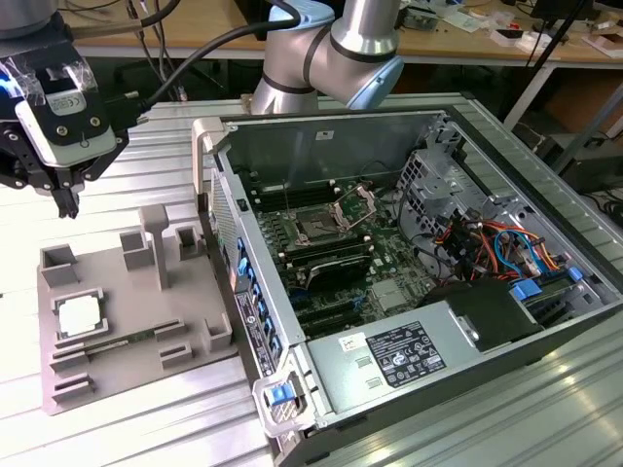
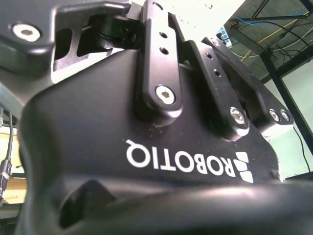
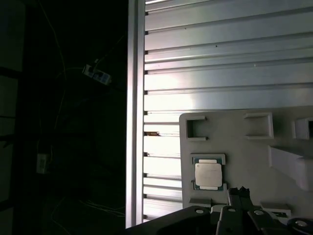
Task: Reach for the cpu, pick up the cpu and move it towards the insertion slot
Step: 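Reach for the cpu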
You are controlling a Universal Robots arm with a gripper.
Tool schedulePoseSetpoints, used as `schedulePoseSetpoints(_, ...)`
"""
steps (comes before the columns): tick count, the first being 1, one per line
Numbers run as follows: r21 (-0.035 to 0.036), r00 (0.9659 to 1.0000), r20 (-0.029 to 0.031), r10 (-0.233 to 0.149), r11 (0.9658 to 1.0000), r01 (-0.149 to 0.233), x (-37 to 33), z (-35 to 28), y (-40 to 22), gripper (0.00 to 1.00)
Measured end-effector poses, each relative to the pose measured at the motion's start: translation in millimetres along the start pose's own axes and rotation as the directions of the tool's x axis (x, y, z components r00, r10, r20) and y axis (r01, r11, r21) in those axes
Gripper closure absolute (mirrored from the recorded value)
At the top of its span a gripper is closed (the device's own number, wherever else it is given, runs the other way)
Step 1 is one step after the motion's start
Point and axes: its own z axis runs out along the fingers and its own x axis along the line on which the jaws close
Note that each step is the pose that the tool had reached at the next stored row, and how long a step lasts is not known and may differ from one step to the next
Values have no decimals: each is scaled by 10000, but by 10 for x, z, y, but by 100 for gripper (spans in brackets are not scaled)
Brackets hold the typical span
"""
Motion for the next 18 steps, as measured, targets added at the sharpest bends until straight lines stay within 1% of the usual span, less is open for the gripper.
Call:
schedulePoseSetpoints(17, 0, 10000, 0, 0, 10000, 0, 10, 37, -1, 89)
schedulePoseSetpoints(18, 0, 10000, 0, 0, 10000, 0, 11, 59, -2, 89)
